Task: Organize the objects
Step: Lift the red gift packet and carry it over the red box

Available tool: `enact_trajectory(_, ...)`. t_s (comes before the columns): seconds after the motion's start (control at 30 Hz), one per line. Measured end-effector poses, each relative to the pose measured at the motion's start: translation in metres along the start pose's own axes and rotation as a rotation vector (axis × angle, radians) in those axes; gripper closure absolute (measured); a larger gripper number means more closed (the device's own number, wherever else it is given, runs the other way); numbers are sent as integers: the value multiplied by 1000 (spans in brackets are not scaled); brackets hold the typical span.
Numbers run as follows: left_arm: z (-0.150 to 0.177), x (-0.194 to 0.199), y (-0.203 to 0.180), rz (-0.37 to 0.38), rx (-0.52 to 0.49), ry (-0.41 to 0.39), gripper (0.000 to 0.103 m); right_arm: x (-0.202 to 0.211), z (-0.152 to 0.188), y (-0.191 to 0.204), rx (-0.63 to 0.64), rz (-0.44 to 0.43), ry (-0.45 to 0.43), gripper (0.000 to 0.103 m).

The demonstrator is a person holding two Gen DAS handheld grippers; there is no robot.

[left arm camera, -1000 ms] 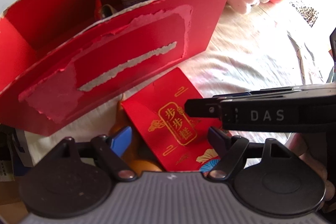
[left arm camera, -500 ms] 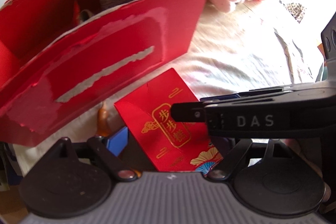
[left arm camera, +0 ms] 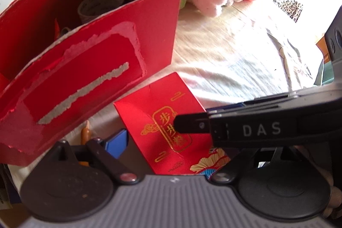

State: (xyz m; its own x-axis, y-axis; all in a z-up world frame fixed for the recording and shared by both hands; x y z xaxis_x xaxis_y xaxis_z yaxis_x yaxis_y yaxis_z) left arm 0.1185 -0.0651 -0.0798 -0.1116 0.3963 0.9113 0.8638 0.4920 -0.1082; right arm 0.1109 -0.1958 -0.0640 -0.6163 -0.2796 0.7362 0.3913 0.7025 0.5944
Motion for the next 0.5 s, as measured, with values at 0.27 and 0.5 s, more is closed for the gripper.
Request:
enact_trajectory(0.27,3,9,-12,-22,-44,-24,23,12,5,-7,-32,-15,-12,57)
enact_trajectory(0.5,-9,33,-45,-54,-193,-124,25,51,4,-3,-24,5,-115,58)
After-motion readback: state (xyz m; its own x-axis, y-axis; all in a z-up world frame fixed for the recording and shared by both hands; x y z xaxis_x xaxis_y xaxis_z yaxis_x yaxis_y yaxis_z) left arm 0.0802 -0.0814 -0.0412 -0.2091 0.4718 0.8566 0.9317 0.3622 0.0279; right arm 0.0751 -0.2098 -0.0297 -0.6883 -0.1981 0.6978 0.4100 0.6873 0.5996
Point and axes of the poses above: each gripper's, at about its wrist camera, not at the fingertips, and x roughly against the way its jaws point, y to its left, z to its underside, the point moved 8 cm from there along -x, roughly the way its jaws point, and after that the axes turned 2 degrees about x, right-handed, at the moved point
